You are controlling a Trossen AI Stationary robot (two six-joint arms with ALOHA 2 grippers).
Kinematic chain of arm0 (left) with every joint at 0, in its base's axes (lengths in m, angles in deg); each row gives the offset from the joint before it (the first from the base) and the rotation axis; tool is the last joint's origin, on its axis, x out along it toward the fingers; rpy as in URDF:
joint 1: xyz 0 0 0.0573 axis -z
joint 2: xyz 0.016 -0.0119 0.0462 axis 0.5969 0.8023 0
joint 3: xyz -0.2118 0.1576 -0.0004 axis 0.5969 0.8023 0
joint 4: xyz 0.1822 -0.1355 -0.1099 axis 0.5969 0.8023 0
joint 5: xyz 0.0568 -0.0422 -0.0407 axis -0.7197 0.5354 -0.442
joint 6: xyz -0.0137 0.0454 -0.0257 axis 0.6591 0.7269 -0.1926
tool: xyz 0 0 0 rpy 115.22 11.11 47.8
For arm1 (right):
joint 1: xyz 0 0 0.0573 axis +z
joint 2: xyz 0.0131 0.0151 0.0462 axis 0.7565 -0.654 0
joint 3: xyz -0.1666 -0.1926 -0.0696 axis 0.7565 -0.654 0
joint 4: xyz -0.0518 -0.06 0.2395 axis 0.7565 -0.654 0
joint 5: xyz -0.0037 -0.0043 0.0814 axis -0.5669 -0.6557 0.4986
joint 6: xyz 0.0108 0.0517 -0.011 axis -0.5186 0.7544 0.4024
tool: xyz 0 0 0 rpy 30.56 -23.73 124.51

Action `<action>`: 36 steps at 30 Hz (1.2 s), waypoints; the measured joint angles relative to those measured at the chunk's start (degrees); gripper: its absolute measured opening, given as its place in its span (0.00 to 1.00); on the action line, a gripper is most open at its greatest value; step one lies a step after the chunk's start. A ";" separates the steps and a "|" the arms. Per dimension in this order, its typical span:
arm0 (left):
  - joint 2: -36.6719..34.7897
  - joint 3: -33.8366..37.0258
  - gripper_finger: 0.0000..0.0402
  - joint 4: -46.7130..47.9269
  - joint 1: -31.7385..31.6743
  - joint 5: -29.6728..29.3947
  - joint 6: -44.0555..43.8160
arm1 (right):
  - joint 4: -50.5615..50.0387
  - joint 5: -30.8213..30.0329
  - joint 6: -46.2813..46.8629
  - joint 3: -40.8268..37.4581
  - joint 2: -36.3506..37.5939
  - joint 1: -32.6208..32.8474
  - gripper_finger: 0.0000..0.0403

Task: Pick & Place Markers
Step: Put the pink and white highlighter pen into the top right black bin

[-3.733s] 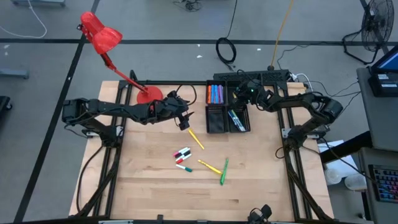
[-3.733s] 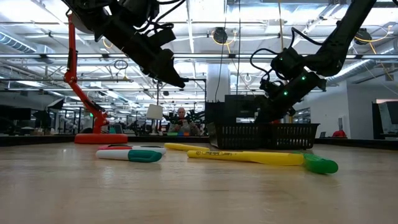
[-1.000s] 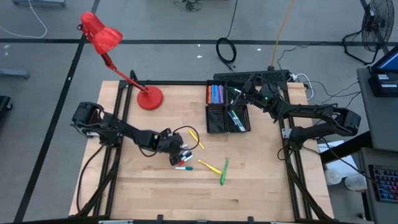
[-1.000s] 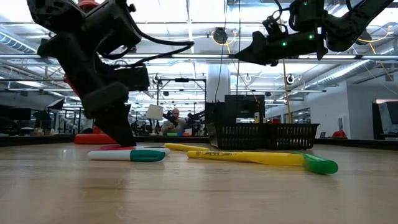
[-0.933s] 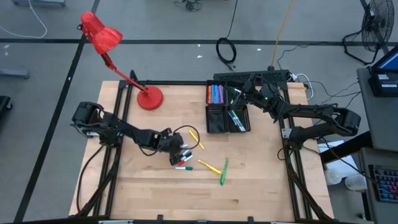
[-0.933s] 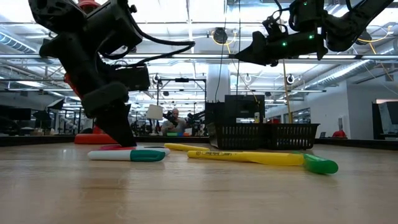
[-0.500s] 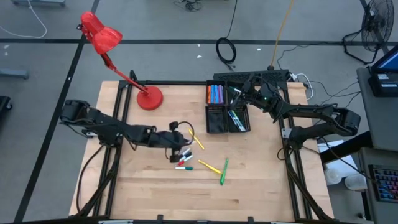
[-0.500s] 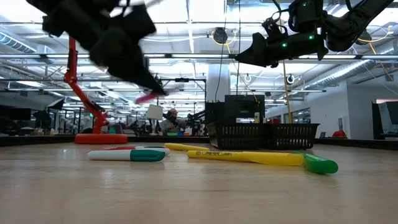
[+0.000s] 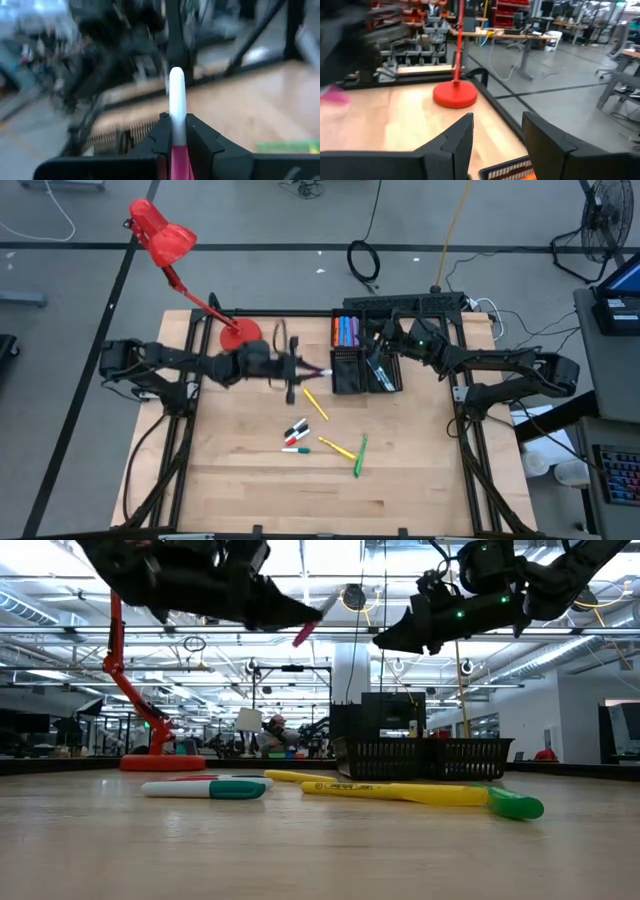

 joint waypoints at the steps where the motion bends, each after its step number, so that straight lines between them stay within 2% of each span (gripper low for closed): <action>1: 0.59 -0.11 0.09 -2.96 -1.84 3.89 -1.05 | -0.17 0.00 0.00 0.00 0.00 0.53 0.39; 4: 1.57 -0.11 0.09 -9.30 -5.84 14.64 -3.83 | -0.14 0.00 0.02 0.00 0.00 2.43 0.39; 7: 2.75 -0.09 0.09 -14.03 -7.44 19.91 -4.67 | 1.01 0.17 -0.33 0.00 0.00 5.05 0.39; 10: 4.20 -0.60 0.09 -16.61 -7.49 20.35 -3.99 | 3.25 0.15 -0.32 0.00 -0.03 8.55 0.39; 13: 5.82 -0.86 0.09 -15.34 -7.47 20.04 -3.41 | 8.77 0.18 0.24 0.00 -1.16 12.91 0.39; 16: 7.00 -2.00 0.09 -15.80 -7.47 19.97 -2.85 | 13.11 0.15 -2.81 -0.07 -2.72 17.54 0.40; 20: 8.98 -3.98 0.09 -15.55 -7.21 20.53 -3.39 | 20.54 -1.14 -7.96 -0.07 -7.10 23.04 0.47; 22: 9.41 -4.75 0.09 -15.28 -6.88 21.14 -3.64 | 25.31 -3.62 -10.35 -0.04 -9.43 24.64 0.53; 26: 9.23 -5.06 0.09 -15.29 -5.85 21.28 -2.62 | 32.80 -7.79 -13.08 0.02 -13.13 25.65 0.60; 28: 9.29 -5.06 0.09 -15.31 -5.35 21.30 -2.59 | 34.06 -7.84 -13.25 0.13 -14.36 25.41 0.61; 36: 9.25 -5.06 0.09 -15.27 -4.04 21.28 -2.66 | 32.17 -7.61 -12.79 2.16 -14.97 24.95 0.56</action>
